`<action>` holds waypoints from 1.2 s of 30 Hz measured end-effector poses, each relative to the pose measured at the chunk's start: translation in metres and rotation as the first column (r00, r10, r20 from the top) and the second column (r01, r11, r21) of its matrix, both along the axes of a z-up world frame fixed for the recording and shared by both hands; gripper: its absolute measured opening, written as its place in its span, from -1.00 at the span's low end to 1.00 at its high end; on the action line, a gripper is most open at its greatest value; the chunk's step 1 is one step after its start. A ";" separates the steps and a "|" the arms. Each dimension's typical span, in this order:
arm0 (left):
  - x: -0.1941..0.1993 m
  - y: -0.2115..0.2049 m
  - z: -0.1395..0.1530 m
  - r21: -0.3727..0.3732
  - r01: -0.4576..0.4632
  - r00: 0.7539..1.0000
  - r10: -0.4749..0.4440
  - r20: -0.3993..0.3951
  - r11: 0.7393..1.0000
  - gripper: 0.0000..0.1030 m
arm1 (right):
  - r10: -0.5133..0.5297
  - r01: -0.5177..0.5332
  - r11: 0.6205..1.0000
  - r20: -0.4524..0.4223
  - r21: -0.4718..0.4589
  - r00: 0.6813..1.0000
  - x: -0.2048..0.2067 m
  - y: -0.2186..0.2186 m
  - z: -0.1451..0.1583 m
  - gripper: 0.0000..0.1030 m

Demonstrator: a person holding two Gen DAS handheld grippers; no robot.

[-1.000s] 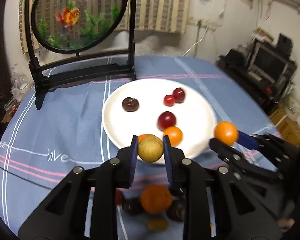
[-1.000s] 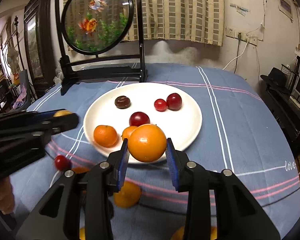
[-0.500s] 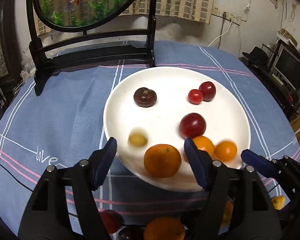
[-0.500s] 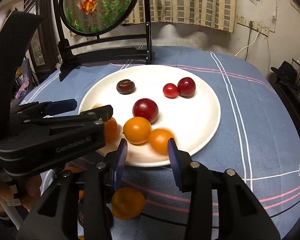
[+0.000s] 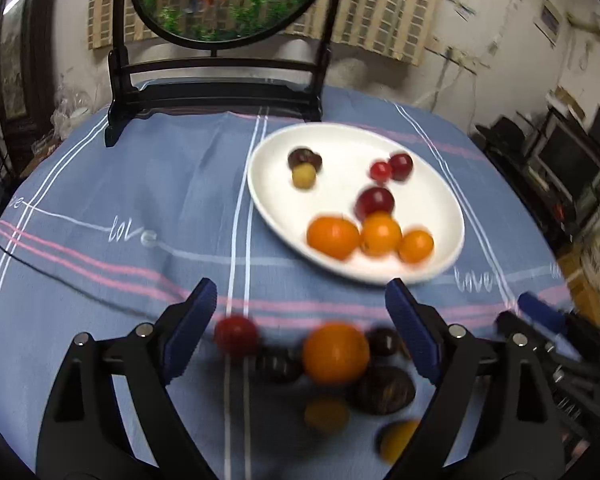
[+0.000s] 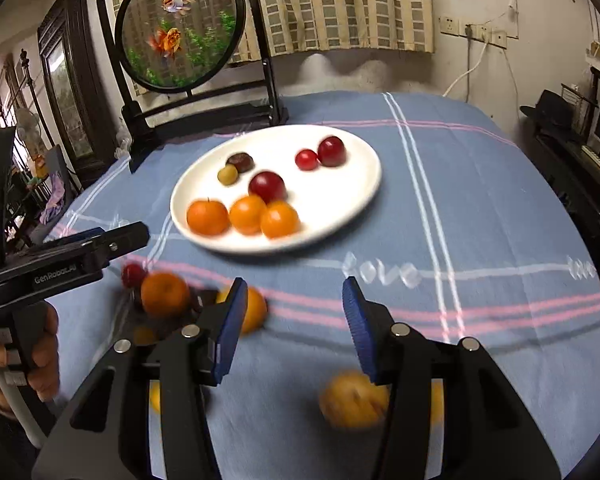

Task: Organize fruits
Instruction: 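Grasp a pale speckled melon-pear with the right tool while the left tool grasps a red cherry tomato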

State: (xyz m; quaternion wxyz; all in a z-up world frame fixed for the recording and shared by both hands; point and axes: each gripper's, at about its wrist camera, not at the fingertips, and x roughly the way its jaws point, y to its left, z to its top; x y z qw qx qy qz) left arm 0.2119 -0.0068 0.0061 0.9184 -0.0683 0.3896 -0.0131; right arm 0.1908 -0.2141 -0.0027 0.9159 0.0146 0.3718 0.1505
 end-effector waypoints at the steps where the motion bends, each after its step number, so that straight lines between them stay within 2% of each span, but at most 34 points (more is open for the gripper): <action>1: -0.006 -0.001 -0.001 0.010 0.002 1.000 -0.002 0.003 1.000 0.72 | -0.006 0.006 1.000 0.005 -0.008 1.000 -0.009 -0.006 -0.001 0.03; 6: -0.035 -0.005 -0.010 0.017 0.019 1.000 -0.019 0.016 1.000 0.78 | -0.062 0.062 0.997 -0.010 -0.045 0.998 -0.039 -0.036 -0.009 0.05; 8: -0.038 -0.003 -0.016 -0.004 0.041 0.999 -0.041 0.001 0.999 0.78 | -0.083 0.081 0.995 -0.039 -0.062 0.996 -0.045 -0.044 -0.016 0.06; 10: -0.040 0.000 -0.020 -0.002 0.044 0.999 -0.044 -0.003 0.999 0.78 | -0.094 0.089 0.993 -0.060 -0.073 0.994 -0.049 -0.048 -0.024 0.17; 15: -0.038 0.019 -0.023 -0.007 0.009 1.000 -0.009 0.002 1.000 0.78 | -0.107 0.094 0.988 -0.109 -0.122 0.988 -0.046 -0.046 -0.043 0.17; 19: -0.033 0.032 -0.024 -0.027 -0.042 0.999 0.041 -0.009 0.999 0.78 | -0.126 0.111 0.987 -0.127 -0.118 0.984 -0.045 -0.052 -0.049 0.17; 24: -0.035 0.036 -0.022 -0.014 -0.063 0.998 0.063 -0.001 0.998 0.78 | -0.156 0.134 0.976 -0.122 -0.170 0.980 -0.044 -0.057 -0.051 0.17; 28: -0.035 0.038 -0.020 0.009 -0.062 0.998 0.062 0.008 0.998 0.78 | -0.137 0.107 0.971 -0.129 -0.216 0.982 -0.031 -0.048 -0.053 0.16; 29: -0.035 0.040 -0.019 0.015 -0.068 0.998 0.068 0.011 0.998 0.78 | -0.136 0.105 0.968 -0.124 -0.228 0.983 -0.025 -0.045 -0.053 0.16; 30: -0.034 0.042 -0.020 0.020 -0.077 0.997 0.077 0.010 0.997 0.78 | -0.135 0.105 0.967 -0.121 -0.231 0.983 -0.022 -0.044 -0.053 0.01; 31: -0.032 0.045 -0.021 0.018 -0.086 0.996 0.086 0.005 0.996 0.78 | -0.128 0.098 0.968 -0.122 -0.230 0.984 -0.016 -0.042 -0.053 -0.22; 36: -0.027 0.062 -0.023 -0.009 -0.117 0.993 0.117 -0.027 0.993 0.78 | -0.136 0.109 0.971 -0.117 -0.211 0.984 -0.012 -0.042 -0.052 -0.28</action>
